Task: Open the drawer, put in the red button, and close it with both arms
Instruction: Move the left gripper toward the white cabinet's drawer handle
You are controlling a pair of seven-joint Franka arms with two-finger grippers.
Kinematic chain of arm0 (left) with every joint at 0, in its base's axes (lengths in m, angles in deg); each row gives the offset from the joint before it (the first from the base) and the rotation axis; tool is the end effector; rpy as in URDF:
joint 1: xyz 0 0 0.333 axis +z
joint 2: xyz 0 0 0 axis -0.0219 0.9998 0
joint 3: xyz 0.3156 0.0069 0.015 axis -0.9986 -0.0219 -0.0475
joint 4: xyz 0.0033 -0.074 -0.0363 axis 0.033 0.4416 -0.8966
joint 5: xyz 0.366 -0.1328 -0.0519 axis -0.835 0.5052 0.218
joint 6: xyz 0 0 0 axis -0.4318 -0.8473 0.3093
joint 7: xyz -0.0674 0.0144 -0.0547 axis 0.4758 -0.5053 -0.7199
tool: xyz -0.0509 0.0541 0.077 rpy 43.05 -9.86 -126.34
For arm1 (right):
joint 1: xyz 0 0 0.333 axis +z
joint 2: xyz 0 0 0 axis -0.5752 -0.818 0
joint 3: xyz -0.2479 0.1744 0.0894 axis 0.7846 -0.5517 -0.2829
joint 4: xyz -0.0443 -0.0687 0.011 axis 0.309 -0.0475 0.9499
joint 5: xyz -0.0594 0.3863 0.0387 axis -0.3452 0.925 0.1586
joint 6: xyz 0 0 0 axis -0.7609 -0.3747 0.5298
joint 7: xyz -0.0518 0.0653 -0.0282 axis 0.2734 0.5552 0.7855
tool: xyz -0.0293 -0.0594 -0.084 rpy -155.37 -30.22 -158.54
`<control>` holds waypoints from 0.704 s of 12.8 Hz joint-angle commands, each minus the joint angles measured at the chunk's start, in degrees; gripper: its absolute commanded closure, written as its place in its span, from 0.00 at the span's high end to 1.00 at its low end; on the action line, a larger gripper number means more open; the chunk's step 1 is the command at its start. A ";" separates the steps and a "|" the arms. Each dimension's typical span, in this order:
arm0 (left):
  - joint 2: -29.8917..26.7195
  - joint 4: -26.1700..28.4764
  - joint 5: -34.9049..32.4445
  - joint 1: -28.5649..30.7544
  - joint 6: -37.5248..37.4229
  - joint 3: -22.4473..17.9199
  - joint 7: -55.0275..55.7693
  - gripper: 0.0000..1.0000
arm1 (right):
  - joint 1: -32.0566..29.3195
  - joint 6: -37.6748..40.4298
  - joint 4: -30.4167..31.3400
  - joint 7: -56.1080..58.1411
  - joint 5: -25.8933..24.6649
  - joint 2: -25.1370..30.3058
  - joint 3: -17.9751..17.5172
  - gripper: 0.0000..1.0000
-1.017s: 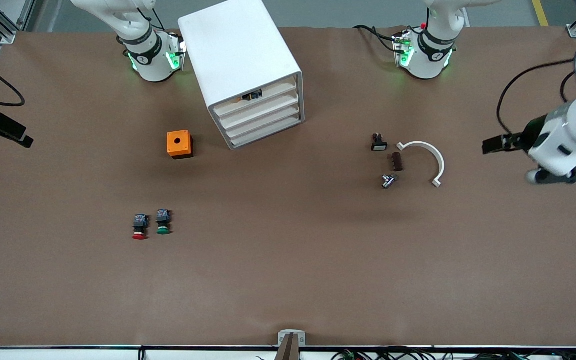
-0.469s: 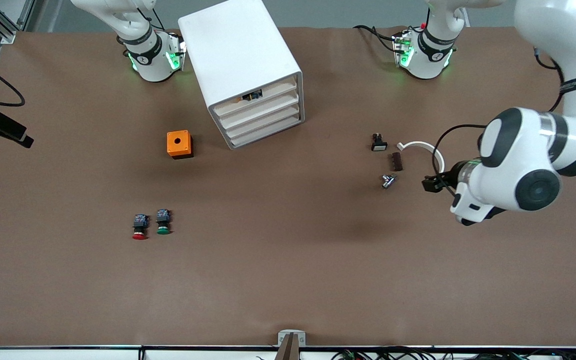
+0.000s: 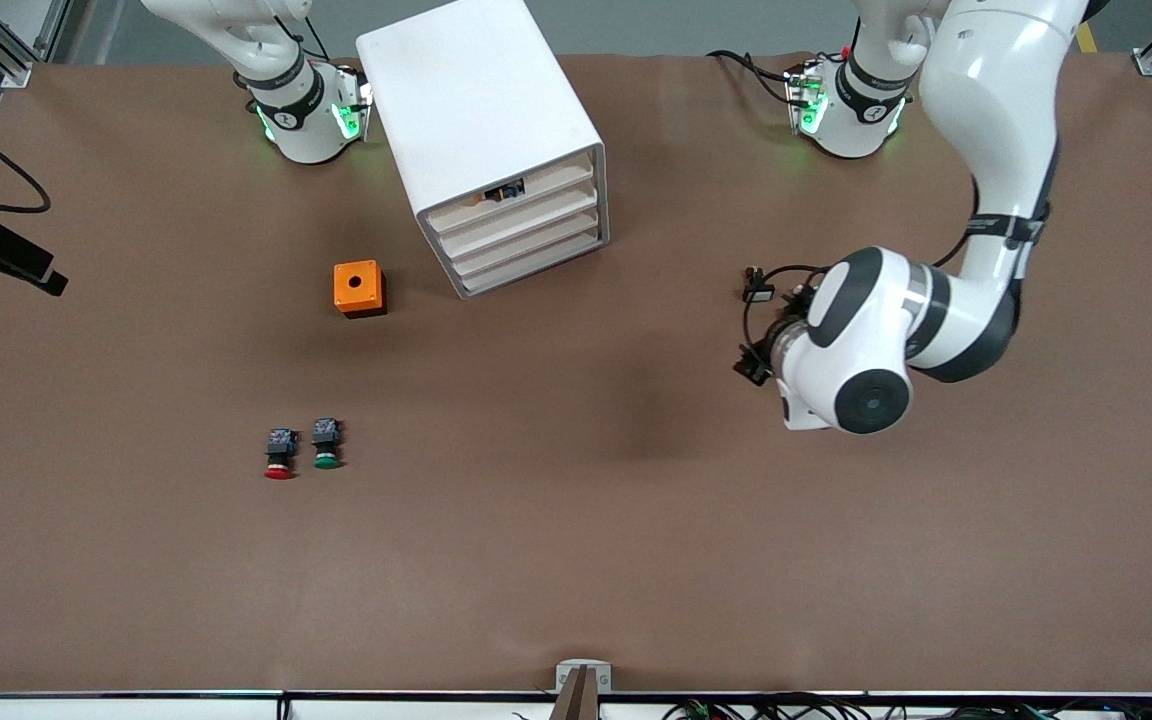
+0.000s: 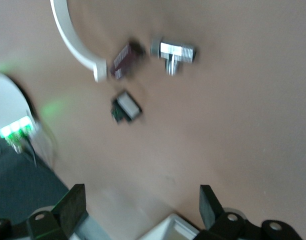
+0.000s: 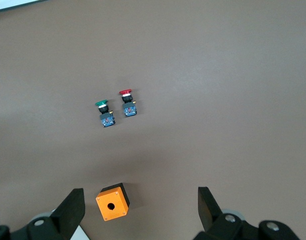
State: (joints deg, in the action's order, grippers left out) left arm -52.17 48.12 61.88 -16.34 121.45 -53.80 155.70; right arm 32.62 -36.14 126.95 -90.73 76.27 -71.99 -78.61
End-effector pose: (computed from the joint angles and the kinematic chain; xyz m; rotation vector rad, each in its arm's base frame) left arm 0.5774 -0.2816 0.3034 -2.4482 -1.2968 0.8966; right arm 0.5488 -0.0519 0.6229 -3.0746 0.3010 -0.0578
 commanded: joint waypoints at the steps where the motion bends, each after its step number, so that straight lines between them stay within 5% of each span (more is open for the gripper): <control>1: 3.21 -1.61 7.02 -0.29 -0.95 -0.38 5.94 0.99 | -0.93 0.47 -0.27 0.08 0.63 0.09 -0.68 1.00; 3: 3.48 -1.34 8.17 -2.13 -1.48 -0.29 17.67 0.99 | -0.93 0.47 -0.27 0.08 0.63 0.09 -0.68 1.00; 9: 7.52 -1.52 30.22 -6.34 -1.57 -0.29 47.49 0.98 | -1.02 0.56 -0.09 0.08 0.63 -0.17 -0.68 1.00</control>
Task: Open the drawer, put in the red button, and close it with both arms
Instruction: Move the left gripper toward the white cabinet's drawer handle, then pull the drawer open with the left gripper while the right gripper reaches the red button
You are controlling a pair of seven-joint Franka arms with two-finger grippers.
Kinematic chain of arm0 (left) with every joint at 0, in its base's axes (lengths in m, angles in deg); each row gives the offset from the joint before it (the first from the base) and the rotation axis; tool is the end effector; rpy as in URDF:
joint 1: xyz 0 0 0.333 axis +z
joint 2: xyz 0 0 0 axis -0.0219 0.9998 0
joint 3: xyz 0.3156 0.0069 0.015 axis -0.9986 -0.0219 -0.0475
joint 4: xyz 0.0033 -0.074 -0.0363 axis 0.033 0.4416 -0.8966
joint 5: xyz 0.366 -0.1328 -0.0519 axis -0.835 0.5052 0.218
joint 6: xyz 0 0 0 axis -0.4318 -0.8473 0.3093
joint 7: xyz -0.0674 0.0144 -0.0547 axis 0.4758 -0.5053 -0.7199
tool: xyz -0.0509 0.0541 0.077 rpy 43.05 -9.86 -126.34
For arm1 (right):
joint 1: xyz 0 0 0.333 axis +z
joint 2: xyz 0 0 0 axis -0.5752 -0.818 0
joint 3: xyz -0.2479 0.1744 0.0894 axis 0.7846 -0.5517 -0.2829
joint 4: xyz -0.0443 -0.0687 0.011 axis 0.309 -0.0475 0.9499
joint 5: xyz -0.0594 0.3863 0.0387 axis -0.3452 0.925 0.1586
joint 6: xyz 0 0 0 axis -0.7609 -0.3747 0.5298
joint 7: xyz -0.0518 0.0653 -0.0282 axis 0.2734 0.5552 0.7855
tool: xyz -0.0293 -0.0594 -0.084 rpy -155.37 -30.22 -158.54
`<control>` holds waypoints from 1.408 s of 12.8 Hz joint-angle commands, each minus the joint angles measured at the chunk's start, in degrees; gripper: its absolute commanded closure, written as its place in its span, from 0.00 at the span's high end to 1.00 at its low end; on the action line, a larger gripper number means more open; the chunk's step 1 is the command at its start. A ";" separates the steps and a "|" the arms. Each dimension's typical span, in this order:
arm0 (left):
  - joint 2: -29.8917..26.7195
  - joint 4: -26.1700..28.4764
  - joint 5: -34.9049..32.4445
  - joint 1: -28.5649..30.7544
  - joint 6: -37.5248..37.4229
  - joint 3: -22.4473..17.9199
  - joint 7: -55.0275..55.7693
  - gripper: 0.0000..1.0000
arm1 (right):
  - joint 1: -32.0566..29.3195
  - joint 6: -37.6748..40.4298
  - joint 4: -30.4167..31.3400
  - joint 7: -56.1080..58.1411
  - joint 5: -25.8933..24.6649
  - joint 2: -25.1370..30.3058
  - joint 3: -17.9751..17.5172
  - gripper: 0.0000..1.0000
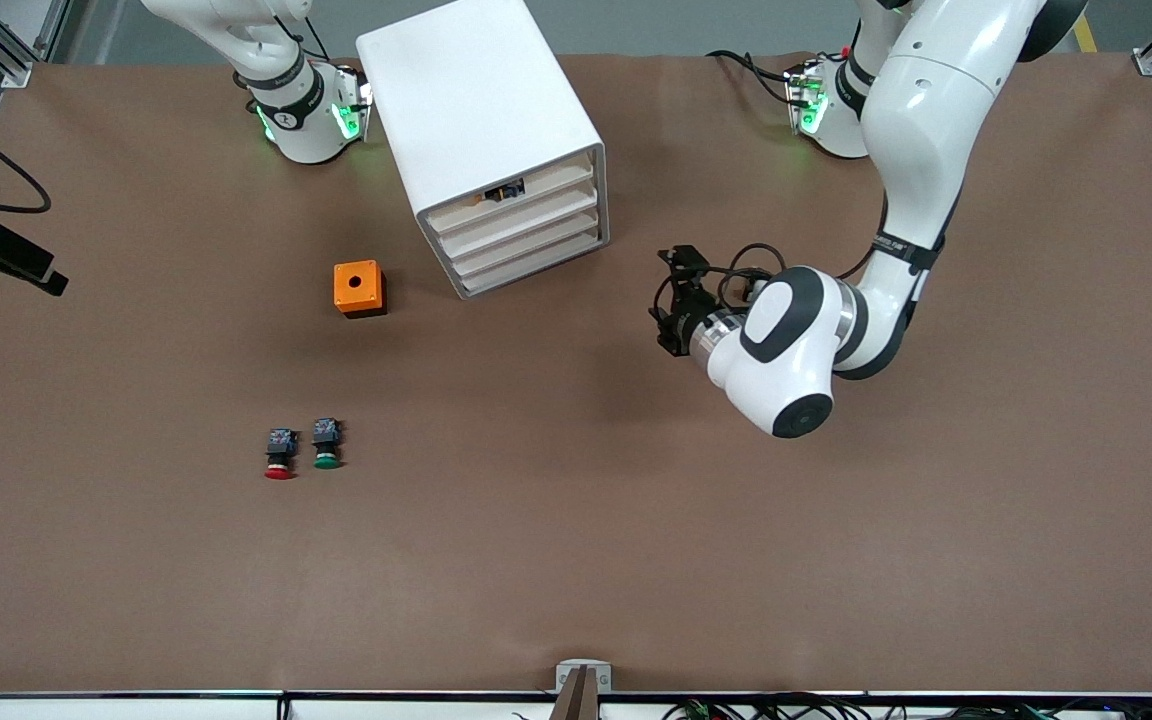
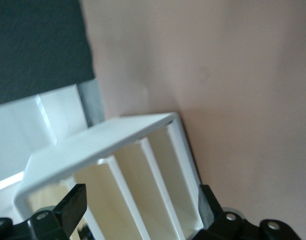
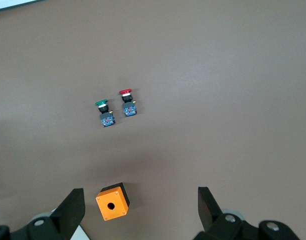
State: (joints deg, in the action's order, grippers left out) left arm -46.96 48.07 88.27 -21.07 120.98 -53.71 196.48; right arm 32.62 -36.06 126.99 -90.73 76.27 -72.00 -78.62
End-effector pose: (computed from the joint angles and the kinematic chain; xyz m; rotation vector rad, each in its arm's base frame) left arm 0.5371 -0.3720 0.2714 -1.5715 -1.8695 1.2825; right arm 0.5487 -0.0518 0.6224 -3.0747 0.3007 -0.0543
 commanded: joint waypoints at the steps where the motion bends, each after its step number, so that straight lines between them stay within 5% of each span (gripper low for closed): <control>1: 4.23 -1.56 6.55 -2.15 -1.10 -0.38 12.50 0.98 | -1.02 1.18 -0.23 0.25 0.63 -0.68 -0.68 1.00; 6: 7.40 -1.73 13.78 -6.01 -1.10 -0.38 19.93 0.90 | -0.31 5.06 -0.05 0.34 0.72 -9.37 -0.94 1.00; 8: 8.73 -1.74 14.92 -6.89 -0.92 -0.38 20.73 0.78 | 0.65 4.44 -0.05 0.43 0.72 -12.09 -0.94 1.00; 12: 9.61 -1.65 16.42 -10.41 -0.92 -0.38 21.08 0.66 | 2.68 -6.18 -0.05 0.34 0.62 -21.92 -0.94 1.00; 18: 10.14 -1.65 19.50 -13.93 -0.04 -0.55 21.17 0.26 | 4.08 -19.09 -0.05 0.43 3.61 -34.68 -1.20 0.99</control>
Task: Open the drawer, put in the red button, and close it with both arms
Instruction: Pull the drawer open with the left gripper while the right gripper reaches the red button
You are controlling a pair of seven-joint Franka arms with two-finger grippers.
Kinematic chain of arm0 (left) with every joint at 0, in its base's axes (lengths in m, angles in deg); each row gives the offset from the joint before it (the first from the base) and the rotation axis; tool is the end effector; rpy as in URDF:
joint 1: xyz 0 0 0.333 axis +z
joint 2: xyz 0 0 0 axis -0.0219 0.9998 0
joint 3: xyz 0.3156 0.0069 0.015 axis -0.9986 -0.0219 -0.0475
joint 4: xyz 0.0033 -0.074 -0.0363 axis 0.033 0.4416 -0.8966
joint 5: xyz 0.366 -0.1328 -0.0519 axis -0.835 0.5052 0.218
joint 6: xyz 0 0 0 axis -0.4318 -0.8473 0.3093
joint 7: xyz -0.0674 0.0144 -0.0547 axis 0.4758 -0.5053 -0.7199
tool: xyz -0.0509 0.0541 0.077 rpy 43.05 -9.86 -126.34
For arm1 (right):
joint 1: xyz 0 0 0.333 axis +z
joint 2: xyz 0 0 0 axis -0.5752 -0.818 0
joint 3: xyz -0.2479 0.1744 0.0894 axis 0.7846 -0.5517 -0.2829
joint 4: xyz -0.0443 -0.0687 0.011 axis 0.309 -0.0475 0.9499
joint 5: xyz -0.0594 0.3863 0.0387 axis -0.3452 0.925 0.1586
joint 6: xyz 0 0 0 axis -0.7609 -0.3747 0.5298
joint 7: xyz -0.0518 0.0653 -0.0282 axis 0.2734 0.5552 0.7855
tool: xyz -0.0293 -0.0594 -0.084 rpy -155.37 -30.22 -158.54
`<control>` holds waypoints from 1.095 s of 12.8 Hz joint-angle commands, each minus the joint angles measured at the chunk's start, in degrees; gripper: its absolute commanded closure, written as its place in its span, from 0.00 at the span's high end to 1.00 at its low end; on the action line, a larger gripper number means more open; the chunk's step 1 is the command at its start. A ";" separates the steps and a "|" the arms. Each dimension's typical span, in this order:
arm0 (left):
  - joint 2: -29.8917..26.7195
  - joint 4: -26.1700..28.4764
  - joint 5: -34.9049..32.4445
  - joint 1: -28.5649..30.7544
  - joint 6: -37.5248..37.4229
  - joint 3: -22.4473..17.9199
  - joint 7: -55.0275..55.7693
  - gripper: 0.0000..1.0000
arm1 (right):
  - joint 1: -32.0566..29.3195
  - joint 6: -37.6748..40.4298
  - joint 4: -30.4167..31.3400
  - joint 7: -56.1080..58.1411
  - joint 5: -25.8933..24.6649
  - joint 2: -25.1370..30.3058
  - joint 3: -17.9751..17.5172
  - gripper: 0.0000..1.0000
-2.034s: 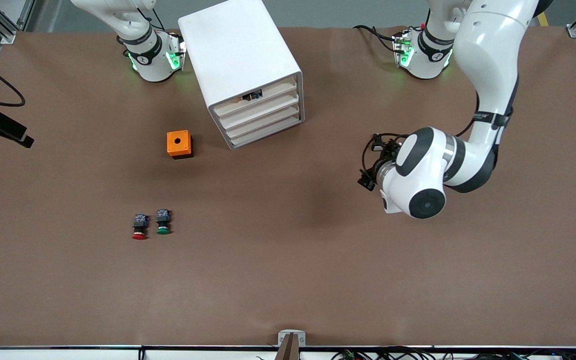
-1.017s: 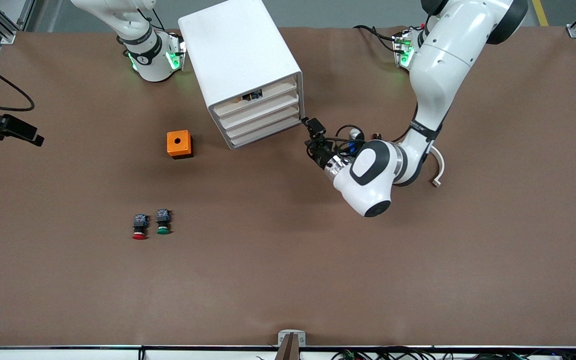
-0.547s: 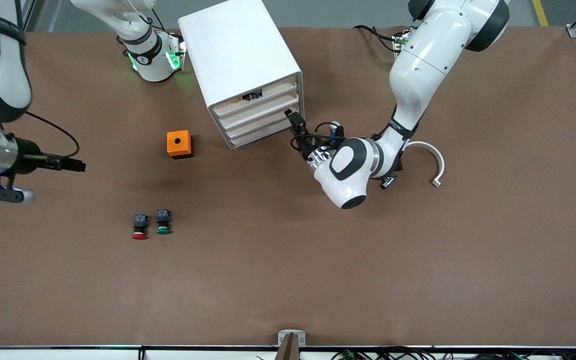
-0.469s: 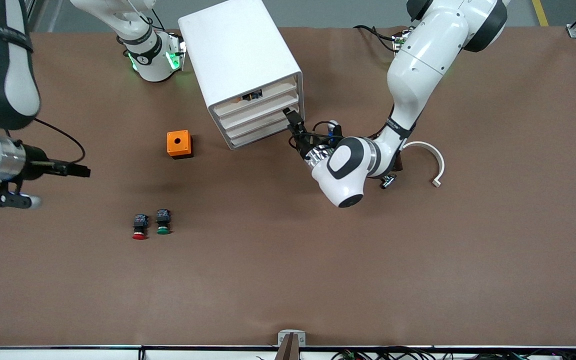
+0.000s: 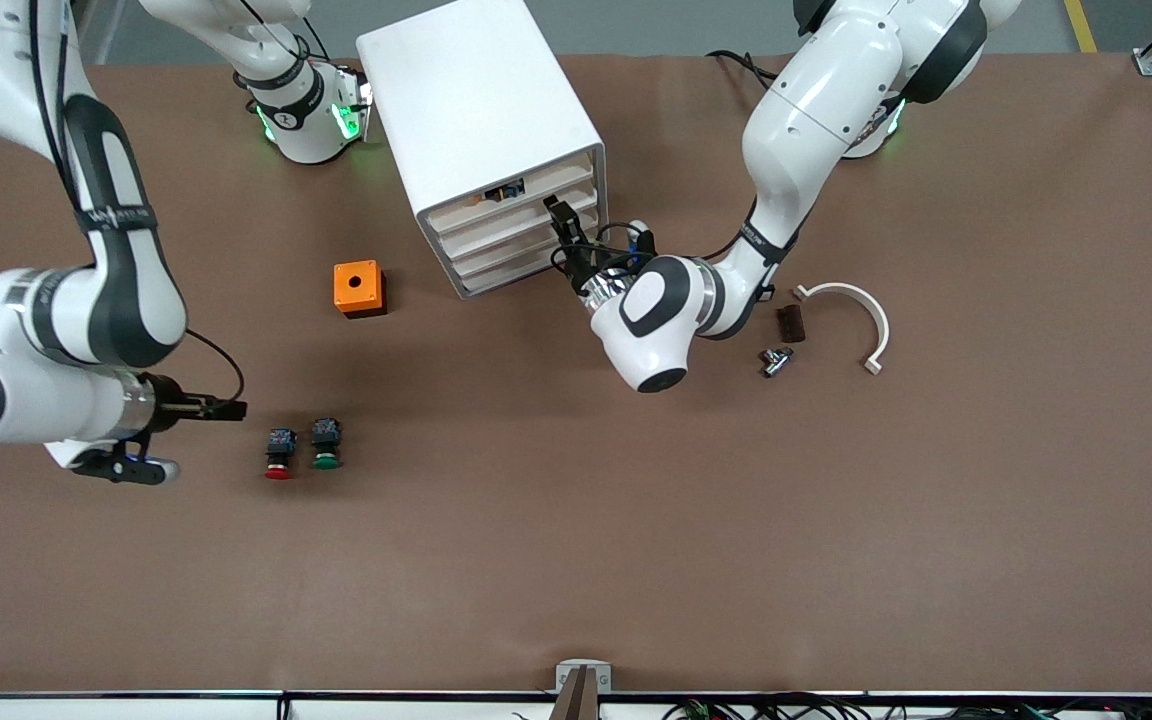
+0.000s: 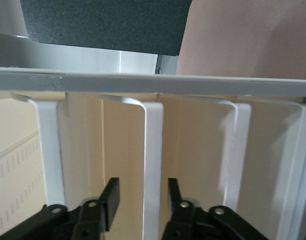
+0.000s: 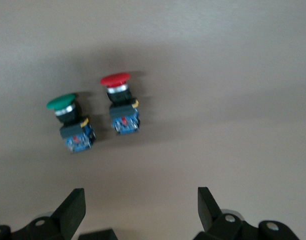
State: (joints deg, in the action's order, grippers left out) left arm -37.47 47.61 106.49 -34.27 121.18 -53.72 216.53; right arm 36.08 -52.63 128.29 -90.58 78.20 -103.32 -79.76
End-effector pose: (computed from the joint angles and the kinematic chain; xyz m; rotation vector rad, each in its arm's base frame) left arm 0.4260 -0.5037 0.1937 -1.0233 -1.7346 1.3403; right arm 0.6531 -0.0059 0.2969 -3.0629 0.2232 0.3800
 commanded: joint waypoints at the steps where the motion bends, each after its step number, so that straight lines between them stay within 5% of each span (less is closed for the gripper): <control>1: 0.73 -1.18 1.19 -0.74 -0.15 -0.72 0.95 0.14 | 0.53 -4.99 -1.35 1.41 1.78 -5.56 -0.06 0.99; 5: 0.56 -3.02 0.75 0.67 -0.15 -2.03 0.16 0.05 | 0.44 -9.49 -1.26 5.72 6.26 -9.79 -0.06 0.99; 9: 0.47 -6.88 0.84 1.28 -0.15 -8.09 -0.37 0.07 | 0.18 -11.34 -1.17 5.64 6.35 -11.56 -0.06 0.99; 10: 0.56 -7.77 0.84 1.89 -0.15 -8.89 -0.72 0.09 | 0.09 -11.26 -1.17 5.64 6.35 -11.56 -0.06 0.94; 13: 0.56 -8.13 0.84 4.44 0.98 -9.25 -6.34 0.16 | 0.09 -10.73 -1.17 5.72 6.35 -11.56 0.03 0.47; 14: 0.56 -8.13 0.93 5.06 1.77 -9.25 -6.78 0.29 | 0.09 -10.73 -1.26 5.38 6.35 -11.56 0.03 0.31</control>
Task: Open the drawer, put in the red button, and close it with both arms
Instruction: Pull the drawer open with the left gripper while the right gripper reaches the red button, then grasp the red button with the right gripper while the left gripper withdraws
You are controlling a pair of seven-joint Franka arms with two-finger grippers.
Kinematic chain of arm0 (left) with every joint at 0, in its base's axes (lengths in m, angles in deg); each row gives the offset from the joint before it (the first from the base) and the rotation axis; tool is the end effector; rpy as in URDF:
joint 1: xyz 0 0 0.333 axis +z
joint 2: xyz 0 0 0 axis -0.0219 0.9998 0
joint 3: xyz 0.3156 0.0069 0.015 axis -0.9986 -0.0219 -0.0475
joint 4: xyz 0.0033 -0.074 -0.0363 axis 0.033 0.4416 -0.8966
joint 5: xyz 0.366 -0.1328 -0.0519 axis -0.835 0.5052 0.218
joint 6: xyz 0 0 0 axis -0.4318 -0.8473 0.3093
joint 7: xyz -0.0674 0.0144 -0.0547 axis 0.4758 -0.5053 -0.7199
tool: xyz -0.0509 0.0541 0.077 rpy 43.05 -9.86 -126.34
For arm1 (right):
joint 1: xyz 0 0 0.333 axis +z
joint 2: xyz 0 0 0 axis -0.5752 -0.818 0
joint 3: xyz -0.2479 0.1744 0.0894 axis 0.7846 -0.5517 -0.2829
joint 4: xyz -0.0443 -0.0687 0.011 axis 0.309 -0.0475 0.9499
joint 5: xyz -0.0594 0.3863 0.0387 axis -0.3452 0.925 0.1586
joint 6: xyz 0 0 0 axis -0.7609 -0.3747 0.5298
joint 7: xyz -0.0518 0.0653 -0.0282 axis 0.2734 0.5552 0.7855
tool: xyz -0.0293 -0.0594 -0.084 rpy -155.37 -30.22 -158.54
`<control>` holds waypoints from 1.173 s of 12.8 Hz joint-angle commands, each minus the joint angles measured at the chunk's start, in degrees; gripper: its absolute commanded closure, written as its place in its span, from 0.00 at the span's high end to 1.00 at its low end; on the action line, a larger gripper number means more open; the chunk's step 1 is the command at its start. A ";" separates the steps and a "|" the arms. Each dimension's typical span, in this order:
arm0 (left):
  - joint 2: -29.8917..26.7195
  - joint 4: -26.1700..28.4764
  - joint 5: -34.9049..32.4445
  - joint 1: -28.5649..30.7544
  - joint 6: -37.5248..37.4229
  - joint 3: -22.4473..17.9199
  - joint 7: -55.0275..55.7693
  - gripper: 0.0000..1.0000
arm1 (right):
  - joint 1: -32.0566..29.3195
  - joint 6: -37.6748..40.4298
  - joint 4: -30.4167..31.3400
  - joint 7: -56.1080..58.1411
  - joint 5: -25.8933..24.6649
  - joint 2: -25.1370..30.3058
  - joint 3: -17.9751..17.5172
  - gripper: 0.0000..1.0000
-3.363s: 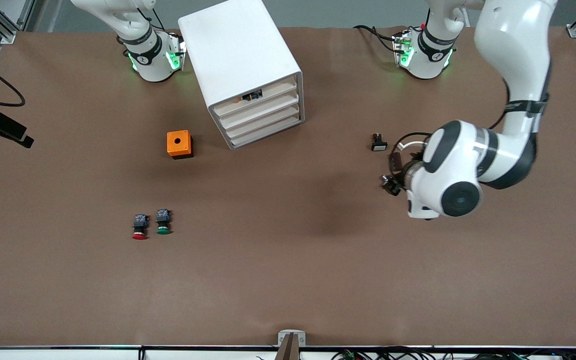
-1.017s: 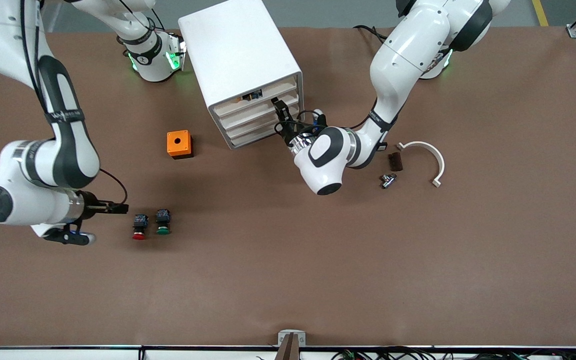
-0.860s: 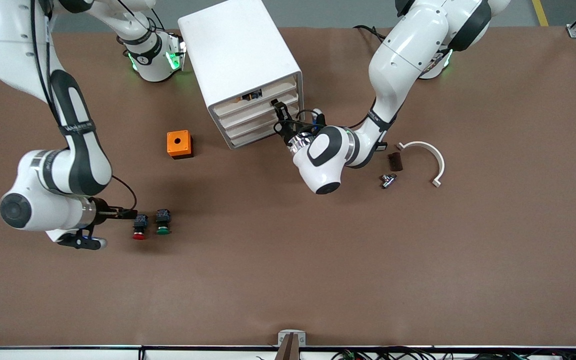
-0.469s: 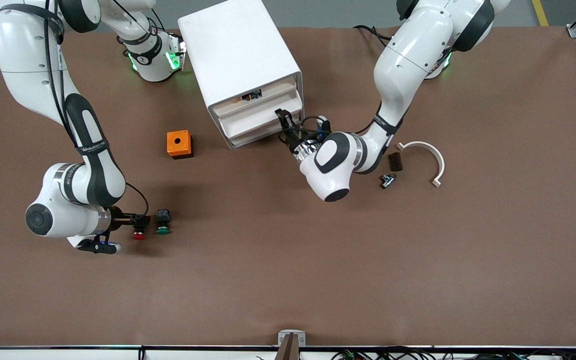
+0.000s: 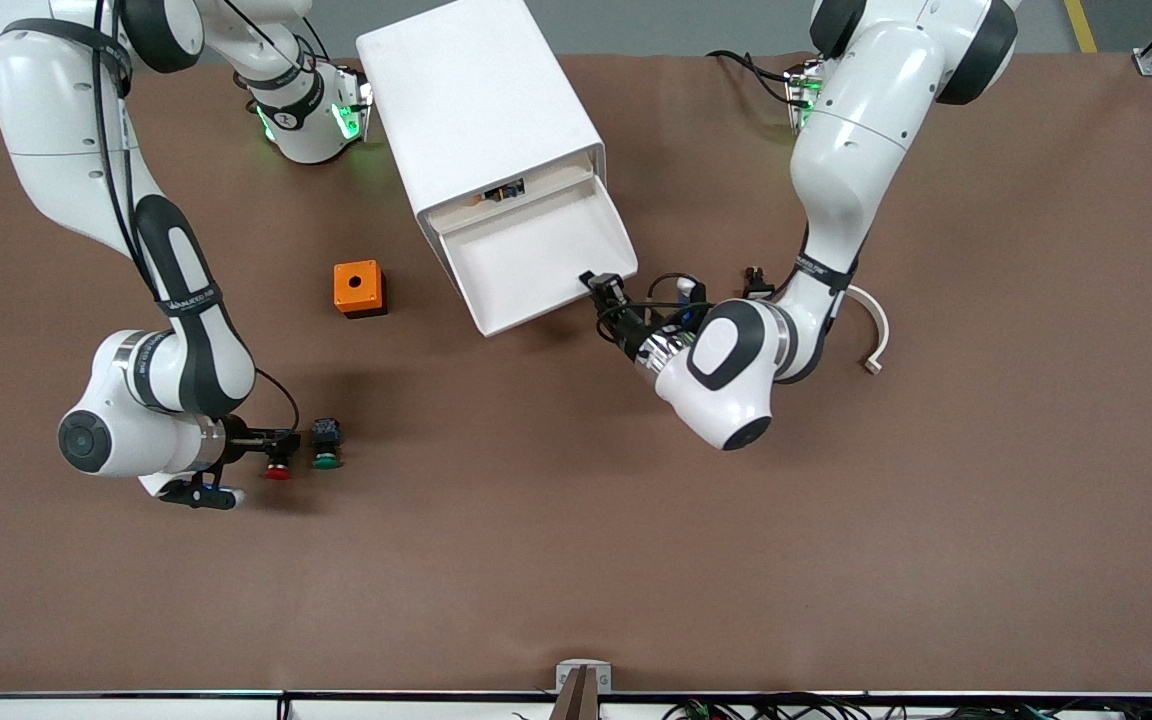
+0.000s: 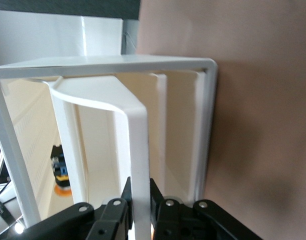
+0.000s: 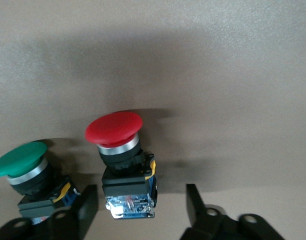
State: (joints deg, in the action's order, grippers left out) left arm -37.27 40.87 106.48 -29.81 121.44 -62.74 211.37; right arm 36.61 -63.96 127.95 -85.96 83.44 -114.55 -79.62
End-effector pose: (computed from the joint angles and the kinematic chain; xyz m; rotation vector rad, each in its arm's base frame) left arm 0.5459 -0.4187 0.2168 -1.0873 -1.9894 1.4123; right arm 0.6617 0.0005 0.1823 -3.0036 0.1868 0.3555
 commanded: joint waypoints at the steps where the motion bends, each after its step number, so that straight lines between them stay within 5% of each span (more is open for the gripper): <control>1: 0.36 -1.30 0.93 0.69 1.87 -0.23 -1.63 0.74 | -0.52 0.61 -0.92 0.58 1.11 -0.33 -0.11 0.23; 2: 0.10 -1.21 0.76 0.61 1.79 -0.23 -1.54 0.99 | -0.52 0.61 -0.92 0.58 1.11 -0.33 -0.20 0.15; 4: -0.25 -1.29 0.41 0.70 1.70 -0.40 -1.54 0.99 | -0.52 0.61 -1.09 0.58 1.11 -0.15 -0.12 0.05; 9: -1.75 -4.98 -10.13 1.57 0.91 -5.49 -1.89 0.99 | -1.05 2.18 -3.55 0.67 1.20 0.64 -0.11 0.00; 12: -3.85 -6.04 -11.62 5.95 0.47 -7.61 -5.57 0.99 | -1.05 11.56 -8.63 -2.21 4.18 1.17 0.15 0.00; 15: -6.92 -6.04 -21.27 8.43 -1.37 -7.61 -12.15 0.99 | -0.53 19.92 -10.06 -9.69 4.27 3.96 -0.03 0.00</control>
State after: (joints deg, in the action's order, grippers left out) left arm -41.71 34.40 90.24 -21.57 121.56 -70.36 202.68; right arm 36.10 -48.05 118.03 -91.89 86.64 -113.44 -79.30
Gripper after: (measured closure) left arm 0.004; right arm 0.581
